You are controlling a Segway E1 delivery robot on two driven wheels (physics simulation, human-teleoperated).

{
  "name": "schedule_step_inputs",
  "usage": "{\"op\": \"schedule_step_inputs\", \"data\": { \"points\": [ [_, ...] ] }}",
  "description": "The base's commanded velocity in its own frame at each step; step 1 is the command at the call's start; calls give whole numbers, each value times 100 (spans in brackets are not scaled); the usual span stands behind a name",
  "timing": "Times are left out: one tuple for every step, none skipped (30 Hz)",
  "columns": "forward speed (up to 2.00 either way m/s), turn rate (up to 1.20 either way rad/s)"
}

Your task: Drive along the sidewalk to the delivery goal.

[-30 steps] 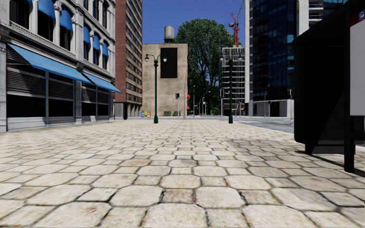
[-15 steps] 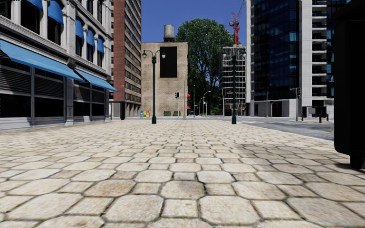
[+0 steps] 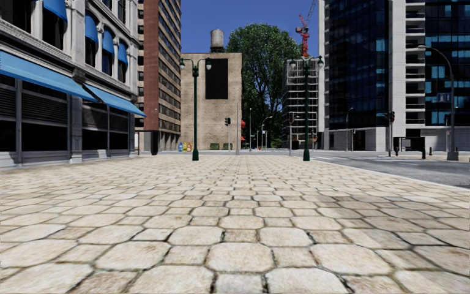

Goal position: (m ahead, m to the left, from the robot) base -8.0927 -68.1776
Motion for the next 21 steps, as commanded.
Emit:
{"op": "schedule_step_inputs", "data": {
  "points": [
    [200, -10],
    [200, -10],
    [200, -10],
    [200, -10],
    [200, -10],
    [200, -10],
    [200, -10],
    [200, -10],
    [200, -10],
    [200, -10],
    [200, -11],
    [200, -12],
    [200, -12],
    [200, -12],
    [200, -13],
    [200, -13],
    [200, -13],
    [200, -13],
    [200, -14],
    [200, -15],
    [200, -15]
  ]
}}
